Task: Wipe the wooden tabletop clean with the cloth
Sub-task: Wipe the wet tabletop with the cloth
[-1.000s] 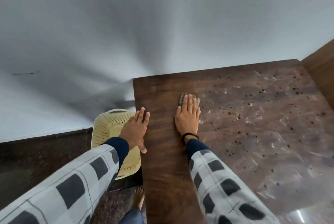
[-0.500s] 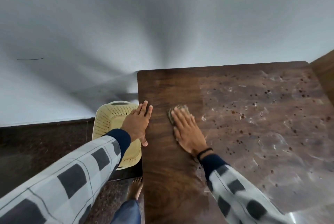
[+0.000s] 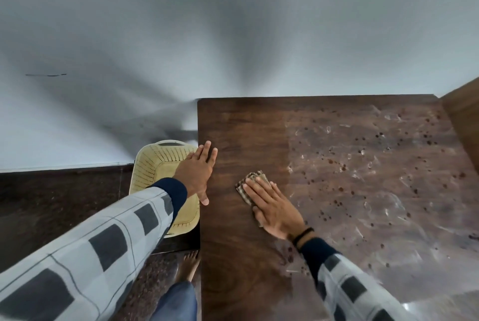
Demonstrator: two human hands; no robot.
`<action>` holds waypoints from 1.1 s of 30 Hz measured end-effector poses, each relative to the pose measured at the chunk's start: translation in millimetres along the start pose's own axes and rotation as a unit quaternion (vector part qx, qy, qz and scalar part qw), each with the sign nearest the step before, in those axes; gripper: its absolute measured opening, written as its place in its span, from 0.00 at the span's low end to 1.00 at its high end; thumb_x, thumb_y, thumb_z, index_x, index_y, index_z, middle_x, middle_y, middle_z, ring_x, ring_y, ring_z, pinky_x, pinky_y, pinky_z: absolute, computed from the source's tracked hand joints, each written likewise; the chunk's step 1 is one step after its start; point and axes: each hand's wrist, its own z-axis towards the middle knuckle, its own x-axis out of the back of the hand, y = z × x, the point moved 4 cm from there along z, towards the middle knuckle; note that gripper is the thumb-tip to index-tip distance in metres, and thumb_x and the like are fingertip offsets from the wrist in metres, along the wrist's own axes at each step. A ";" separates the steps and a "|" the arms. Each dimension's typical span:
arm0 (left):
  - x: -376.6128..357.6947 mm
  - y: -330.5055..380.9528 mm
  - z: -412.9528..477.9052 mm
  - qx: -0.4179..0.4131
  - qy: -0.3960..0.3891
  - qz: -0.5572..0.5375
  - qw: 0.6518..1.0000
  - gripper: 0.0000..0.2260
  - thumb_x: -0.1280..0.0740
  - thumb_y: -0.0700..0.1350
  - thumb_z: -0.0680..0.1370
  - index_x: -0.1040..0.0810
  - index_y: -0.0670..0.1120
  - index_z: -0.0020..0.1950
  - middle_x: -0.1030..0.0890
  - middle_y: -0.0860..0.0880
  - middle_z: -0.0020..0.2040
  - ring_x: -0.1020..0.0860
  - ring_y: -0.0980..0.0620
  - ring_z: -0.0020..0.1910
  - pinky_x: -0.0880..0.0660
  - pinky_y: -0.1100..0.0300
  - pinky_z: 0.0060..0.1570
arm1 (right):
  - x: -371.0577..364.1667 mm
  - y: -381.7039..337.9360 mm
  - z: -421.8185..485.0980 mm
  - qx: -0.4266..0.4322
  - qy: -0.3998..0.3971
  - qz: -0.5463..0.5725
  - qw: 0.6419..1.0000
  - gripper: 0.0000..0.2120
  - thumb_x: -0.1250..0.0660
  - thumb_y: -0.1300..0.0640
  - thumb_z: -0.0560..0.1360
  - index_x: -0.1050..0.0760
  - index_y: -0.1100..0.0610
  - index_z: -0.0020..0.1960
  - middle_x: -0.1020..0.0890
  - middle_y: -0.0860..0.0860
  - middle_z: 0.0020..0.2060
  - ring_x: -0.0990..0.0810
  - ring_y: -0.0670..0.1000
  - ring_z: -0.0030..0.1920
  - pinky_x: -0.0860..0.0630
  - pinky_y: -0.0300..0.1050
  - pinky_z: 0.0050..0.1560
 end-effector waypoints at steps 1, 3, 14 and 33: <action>0.5 2.0 -0.1 -0.005 -0.002 0.005 1.000 0.71 0.20 0.65 0.59 0.70 0.41 0.78 0.71 0.37 0.77 0.61 0.39 0.80 0.51 0.48 0.78 | 5.4 14.7 2.3 0.020 -0.012 -0.025 0.999 0.32 0.48 0.50 0.84 0.58 0.47 0.84 0.55 0.45 0.83 0.59 0.49 0.82 0.58 0.53 0.81; 1.7 0.0 -0.9 -0.004 -0.004 0.008 1.000 0.71 0.21 0.66 0.60 0.71 0.40 0.78 0.71 0.36 0.77 0.61 0.39 0.80 0.51 0.48 0.79 | 25.1 43.1 24.5 -0.035 -0.029 -0.022 0.999 0.31 0.48 0.51 0.84 0.58 0.47 0.83 0.56 0.44 0.82 0.61 0.48 0.82 0.58 0.56 0.81; 3.1 1.8 -3.3 -0.004 -0.011 -0.003 1.000 0.70 0.21 0.65 0.61 0.71 0.41 0.78 0.71 0.37 0.77 0.61 0.39 0.80 0.51 0.48 0.79 | 21.6 36.8 -1.0 -0.027 -0.028 -0.044 0.998 0.28 0.52 0.48 0.86 0.59 0.45 0.83 0.56 0.43 0.82 0.60 0.48 0.82 0.56 0.55 0.81; 6.5 3.1 -8.0 -0.003 -0.016 -0.015 1.000 0.71 0.19 0.64 0.59 0.70 0.41 0.79 0.69 0.37 0.78 0.60 0.39 0.80 0.49 0.48 0.78 | 27.6 27.3 5.6 -0.194 0.014 0.071 0.978 0.27 0.52 0.44 0.86 0.55 0.47 0.83 0.54 0.45 0.83 0.60 0.49 0.82 0.53 0.60 0.81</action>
